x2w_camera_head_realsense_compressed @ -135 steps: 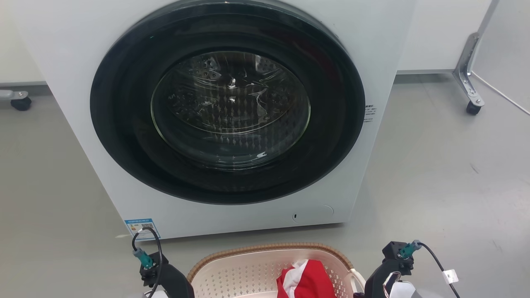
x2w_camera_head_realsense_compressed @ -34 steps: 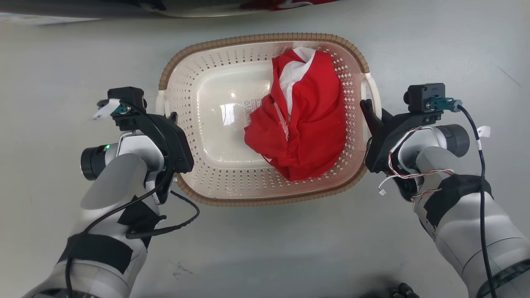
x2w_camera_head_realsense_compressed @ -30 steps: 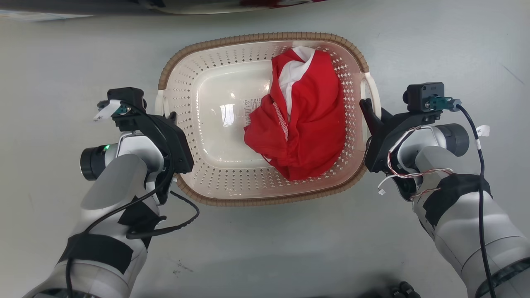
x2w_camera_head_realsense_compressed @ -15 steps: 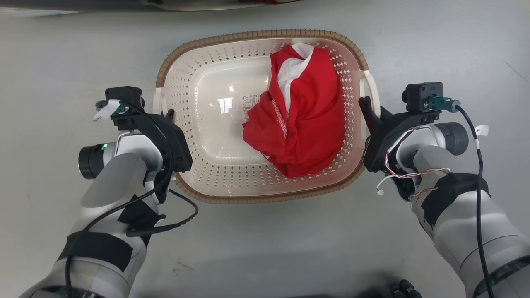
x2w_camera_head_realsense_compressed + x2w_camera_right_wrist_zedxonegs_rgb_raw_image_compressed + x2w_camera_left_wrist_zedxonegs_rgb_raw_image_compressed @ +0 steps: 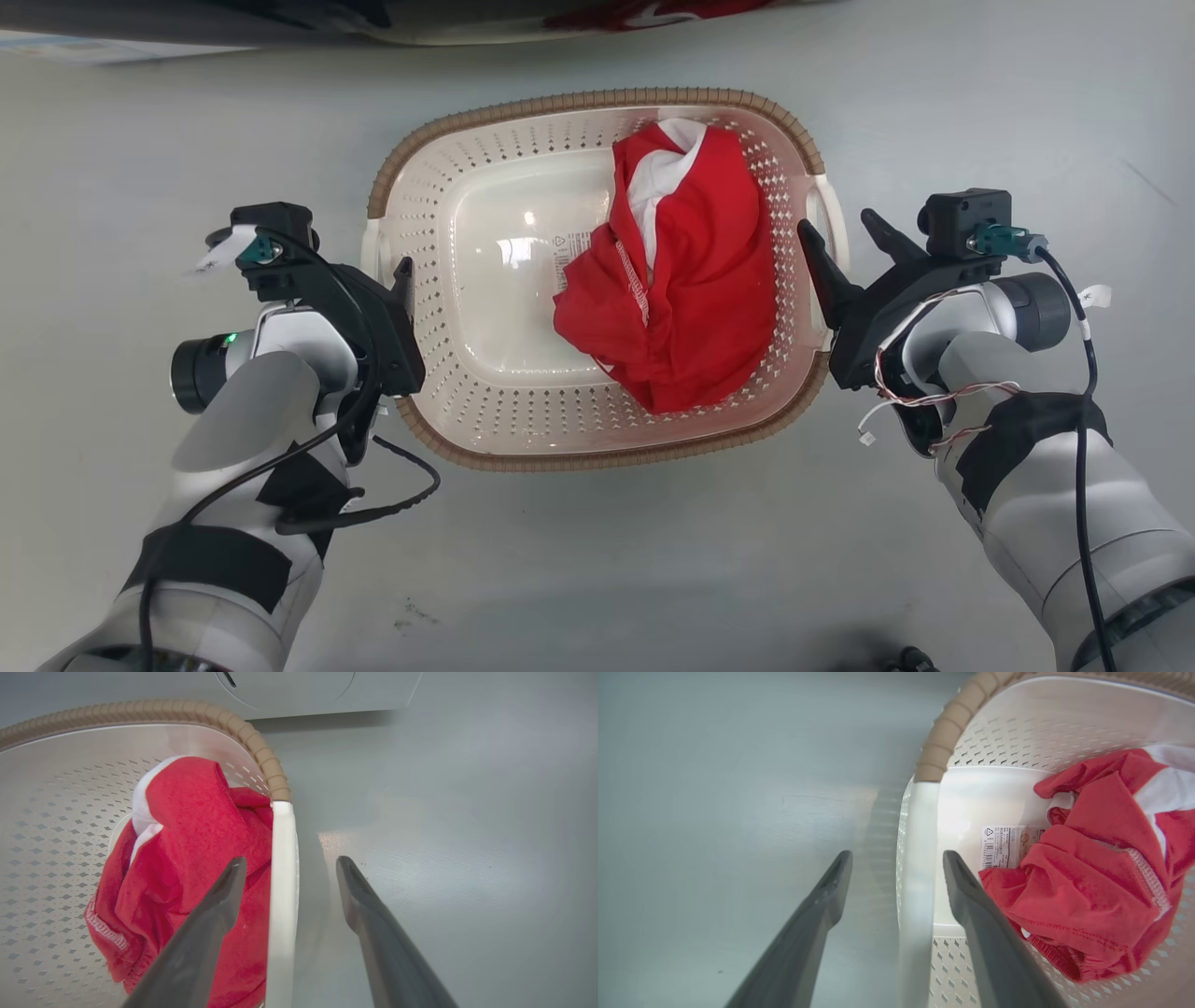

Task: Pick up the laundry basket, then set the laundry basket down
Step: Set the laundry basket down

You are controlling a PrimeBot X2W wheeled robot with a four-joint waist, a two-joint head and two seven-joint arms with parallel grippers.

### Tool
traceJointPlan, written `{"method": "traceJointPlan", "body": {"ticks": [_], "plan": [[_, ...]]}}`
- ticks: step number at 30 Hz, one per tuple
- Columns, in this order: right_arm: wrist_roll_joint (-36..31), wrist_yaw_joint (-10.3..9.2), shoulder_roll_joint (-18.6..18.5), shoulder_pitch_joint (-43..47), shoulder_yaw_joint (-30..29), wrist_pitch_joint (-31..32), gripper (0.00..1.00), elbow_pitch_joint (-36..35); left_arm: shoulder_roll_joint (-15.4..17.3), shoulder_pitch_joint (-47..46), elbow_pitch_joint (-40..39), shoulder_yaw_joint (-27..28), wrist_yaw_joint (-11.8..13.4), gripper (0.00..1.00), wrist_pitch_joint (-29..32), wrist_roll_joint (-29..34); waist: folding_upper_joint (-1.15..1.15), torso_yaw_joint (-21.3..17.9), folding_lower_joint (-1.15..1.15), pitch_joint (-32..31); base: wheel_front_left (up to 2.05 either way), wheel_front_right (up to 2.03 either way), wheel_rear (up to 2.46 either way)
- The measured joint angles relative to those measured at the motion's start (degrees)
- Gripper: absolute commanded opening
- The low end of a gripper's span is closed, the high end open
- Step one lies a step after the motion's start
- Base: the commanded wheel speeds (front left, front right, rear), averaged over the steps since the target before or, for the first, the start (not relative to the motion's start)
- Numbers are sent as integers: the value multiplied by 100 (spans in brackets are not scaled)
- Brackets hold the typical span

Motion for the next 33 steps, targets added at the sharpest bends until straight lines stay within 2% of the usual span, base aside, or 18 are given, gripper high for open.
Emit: {"method": "traceJointPlan", "body": {"ticks": [11, 24, 33], "plan": [[16, 0, -20, 147, 55, -291, 100, -114, -1, 207, 14, -92, -96, 100, -526, 57, 0, -22, 0, -506, 0, 0, 0], [212, 0, -204, 937, 23, -437, 100, -481, -7, 866, -21, -283, -152, 100, -1417, 201, 0, -50, -1, -1459, 0, 0, 0], [307, 0, -250, 1395, -133, -443, 100, -967, 29, 1291, -223, -220, -151, 100, -1616, 200, -1, -43, -1, -2177, 0, 0, 0]]}}
